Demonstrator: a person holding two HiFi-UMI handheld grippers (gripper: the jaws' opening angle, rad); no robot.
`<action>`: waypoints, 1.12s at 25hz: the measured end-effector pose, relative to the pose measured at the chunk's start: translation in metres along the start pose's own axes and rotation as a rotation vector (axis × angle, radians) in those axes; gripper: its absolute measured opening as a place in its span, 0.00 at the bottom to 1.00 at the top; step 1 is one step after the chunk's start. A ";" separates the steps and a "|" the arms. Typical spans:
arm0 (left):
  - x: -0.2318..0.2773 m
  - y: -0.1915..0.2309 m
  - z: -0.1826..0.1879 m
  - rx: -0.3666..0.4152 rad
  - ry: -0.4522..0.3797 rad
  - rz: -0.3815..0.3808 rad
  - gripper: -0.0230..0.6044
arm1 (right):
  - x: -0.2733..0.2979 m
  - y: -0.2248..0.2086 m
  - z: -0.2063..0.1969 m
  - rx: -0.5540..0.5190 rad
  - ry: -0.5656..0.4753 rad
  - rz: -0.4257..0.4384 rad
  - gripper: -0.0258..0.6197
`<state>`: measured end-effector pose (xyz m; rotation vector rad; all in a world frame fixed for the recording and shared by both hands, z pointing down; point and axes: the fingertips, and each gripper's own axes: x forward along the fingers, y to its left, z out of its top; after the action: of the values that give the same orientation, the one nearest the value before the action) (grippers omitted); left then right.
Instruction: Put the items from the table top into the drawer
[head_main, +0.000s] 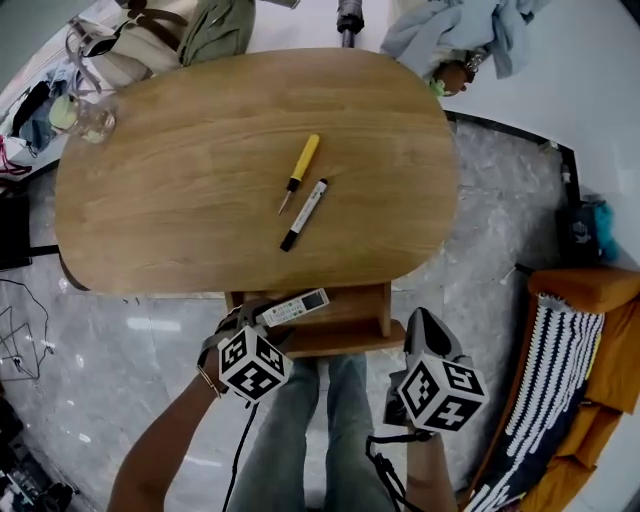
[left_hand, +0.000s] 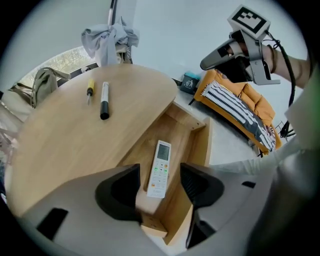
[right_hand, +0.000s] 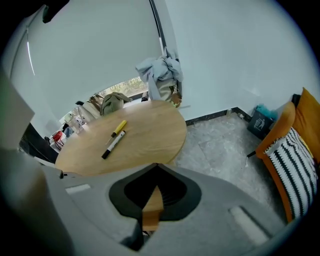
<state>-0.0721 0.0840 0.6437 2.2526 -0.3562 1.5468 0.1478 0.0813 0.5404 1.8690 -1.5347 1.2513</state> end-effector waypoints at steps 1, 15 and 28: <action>-0.005 0.001 0.003 -0.011 -0.012 0.008 0.43 | -0.002 0.002 0.003 -0.005 -0.002 0.005 0.05; -0.073 0.052 0.061 -0.172 -0.152 0.134 0.43 | -0.021 0.023 0.042 -0.050 -0.015 0.050 0.05; -0.073 0.122 0.122 -0.306 -0.201 0.210 0.43 | 0.007 0.010 0.087 -0.073 0.009 0.065 0.05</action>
<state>-0.0472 -0.0808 0.5568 2.1826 -0.8499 1.2576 0.1710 0.0068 0.4991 1.7787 -1.6262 1.2135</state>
